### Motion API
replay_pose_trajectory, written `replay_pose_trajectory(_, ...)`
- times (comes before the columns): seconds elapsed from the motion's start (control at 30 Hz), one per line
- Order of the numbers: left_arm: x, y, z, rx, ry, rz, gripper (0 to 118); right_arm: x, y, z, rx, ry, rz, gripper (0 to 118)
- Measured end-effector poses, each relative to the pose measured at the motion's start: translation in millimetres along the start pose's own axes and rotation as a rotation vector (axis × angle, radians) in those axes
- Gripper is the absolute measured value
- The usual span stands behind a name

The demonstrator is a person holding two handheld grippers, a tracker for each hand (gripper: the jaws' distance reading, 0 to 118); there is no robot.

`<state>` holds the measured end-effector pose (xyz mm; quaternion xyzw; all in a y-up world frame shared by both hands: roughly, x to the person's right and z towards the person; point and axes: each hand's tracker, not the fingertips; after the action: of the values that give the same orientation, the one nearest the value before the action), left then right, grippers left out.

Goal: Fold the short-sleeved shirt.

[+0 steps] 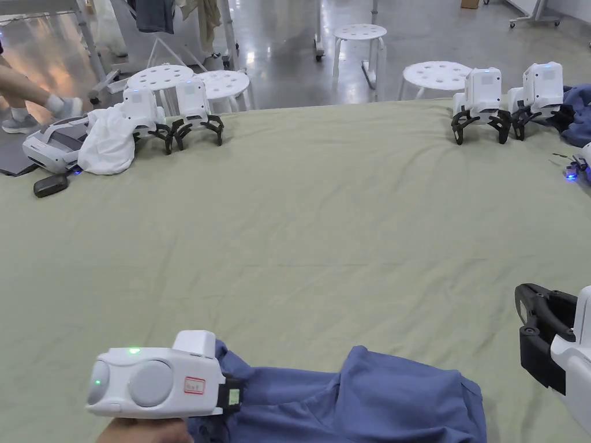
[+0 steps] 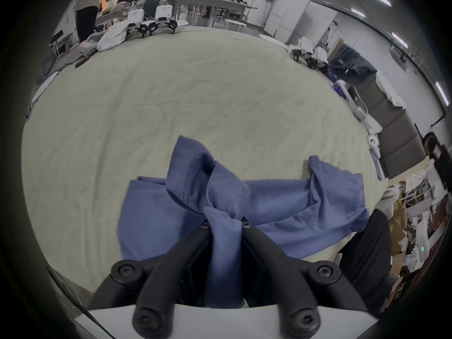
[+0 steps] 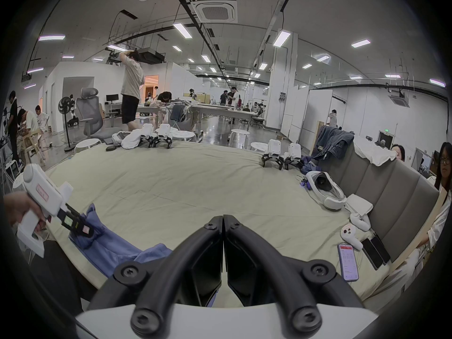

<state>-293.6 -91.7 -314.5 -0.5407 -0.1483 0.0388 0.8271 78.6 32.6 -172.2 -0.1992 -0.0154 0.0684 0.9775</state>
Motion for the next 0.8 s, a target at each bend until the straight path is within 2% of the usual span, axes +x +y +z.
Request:
replay_pose_trajectory(0.2, 15, -10, -19, -0.009, 0.026, 0.047, 12, -1, -6, -5, -0.019, 0.012, -0.004, 4)
replay_pose_trajectory(0.27, 21, -12, -19, 0.004, -0.004, 0.084, 24, -1, -8, -7, -0.028, 0.016, -0.003, 4)
replay_pose_trajectory(0.3, 22, -12, -17, 0.013, -0.057, 0.101, 39, -2, -8, -8, -0.031, 0.017, -0.003, 4)
replay_pose_trajectory(0.33, 23, -12, -14, 0.018, -0.126, 0.112, 68, -2, -8, -9, -0.034, 0.017, -0.001, 4)
replay_pose_trajectory(0.37, 23, -12, -11, 0.026, -0.197, 0.130, 89, -2, -8, -9, -0.036, 0.018, 0.001, 4)
replay_pose_trajectory(0.4, 24, -11, -4, 0.025, -0.231, 0.146, 105, -1, -7, -9, -0.036, 0.018, 0.002, 4)
replay_pose_trajectory(0.43, 22, -9, 3, 0.037, -0.245, 0.164, 110, -1, -6, -9, -0.035, 0.018, 0.003, 4)
replay_pose_trajectory(0.5, 12, -5, 20, 0.096, -0.270, 0.169, 105, -1, -4, -8, -0.031, 0.015, 0.007, 4)
replay_pose_trajectory(0.53, 7, -3, 32, 0.128, -0.266, 0.160, 94, 0, -4, -8, -0.028, 0.014, 0.006, 4)
replay_pose_trajectory(0.57, -1, -1, 41, 0.159, -0.245, 0.149, 72, 1, -3, -8, -0.026, 0.013, 0.005, 4)
replay_pose_trajectory(0.63, -15, 3, 51, 0.203, -0.183, 0.132, 0, 1, -3, -8, -0.023, 0.011, 0.003, 4)
replay_pose_trajectory(0.8, -33, 2, 41, 0.182, -0.123, 0.141, 0, -5, -5, -10, -0.026, 0.021, 0.000, 4)
